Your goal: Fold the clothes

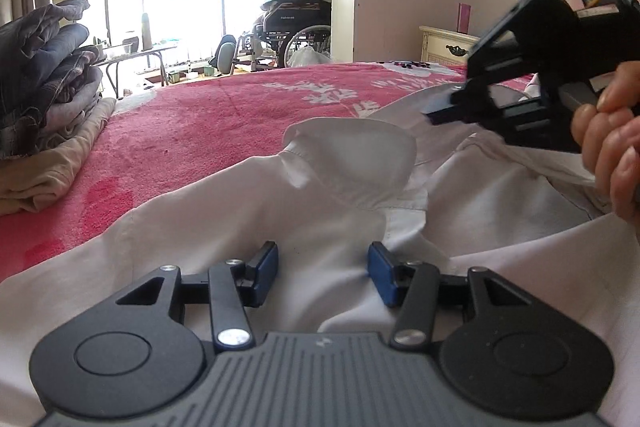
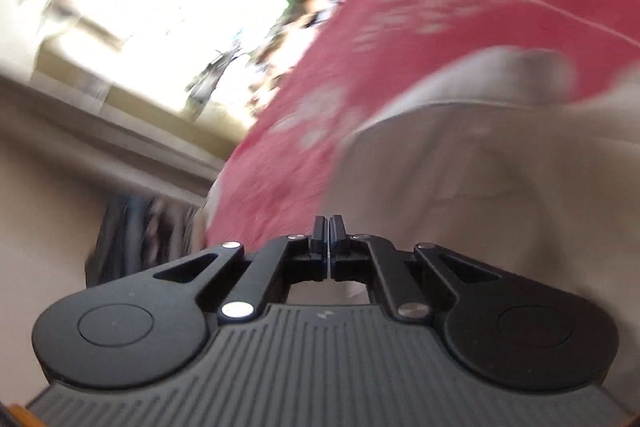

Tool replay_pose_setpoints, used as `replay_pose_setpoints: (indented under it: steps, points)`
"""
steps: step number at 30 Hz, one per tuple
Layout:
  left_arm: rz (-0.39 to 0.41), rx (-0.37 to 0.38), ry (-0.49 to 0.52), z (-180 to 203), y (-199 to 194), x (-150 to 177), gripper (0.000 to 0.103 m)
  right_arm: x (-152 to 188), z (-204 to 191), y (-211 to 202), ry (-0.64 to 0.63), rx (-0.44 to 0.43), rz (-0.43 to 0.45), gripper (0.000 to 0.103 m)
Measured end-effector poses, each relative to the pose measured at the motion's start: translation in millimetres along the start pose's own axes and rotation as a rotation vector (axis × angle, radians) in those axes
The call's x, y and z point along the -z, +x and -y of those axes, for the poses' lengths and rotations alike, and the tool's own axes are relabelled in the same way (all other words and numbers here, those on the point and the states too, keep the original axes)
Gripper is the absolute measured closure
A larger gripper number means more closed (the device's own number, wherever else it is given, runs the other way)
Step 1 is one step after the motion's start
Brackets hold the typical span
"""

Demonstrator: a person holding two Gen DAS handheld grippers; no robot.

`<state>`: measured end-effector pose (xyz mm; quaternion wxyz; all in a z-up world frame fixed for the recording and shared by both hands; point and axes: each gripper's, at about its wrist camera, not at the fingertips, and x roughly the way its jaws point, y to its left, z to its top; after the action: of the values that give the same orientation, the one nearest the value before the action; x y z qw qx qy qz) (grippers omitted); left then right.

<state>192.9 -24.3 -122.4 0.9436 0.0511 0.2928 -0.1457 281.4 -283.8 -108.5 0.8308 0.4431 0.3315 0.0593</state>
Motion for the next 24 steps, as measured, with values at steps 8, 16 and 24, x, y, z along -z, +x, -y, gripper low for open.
replay_pose_setpoints:
  steps: [8, 16, 24]
  points:
    - [0.002, 0.000, -0.002, -3.1, 0.3, -1.8, 0.051, 27.2, -120.7, 32.8, -0.797, 0.059, -0.163, 0.087]
    - [0.007, 0.009, -0.011, 0.8, -5.4, 3.2, 0.051, 91.6, -168.2, 111.3, -1.384, 0.204, -0.426, 0.063]
    - [0.013, 0.018, -0.022, -3.7, -4.8, 4.1, 0.051, 9.6, -104.5, 82.3, -0.662, 0.150, -0.354, 0.101]
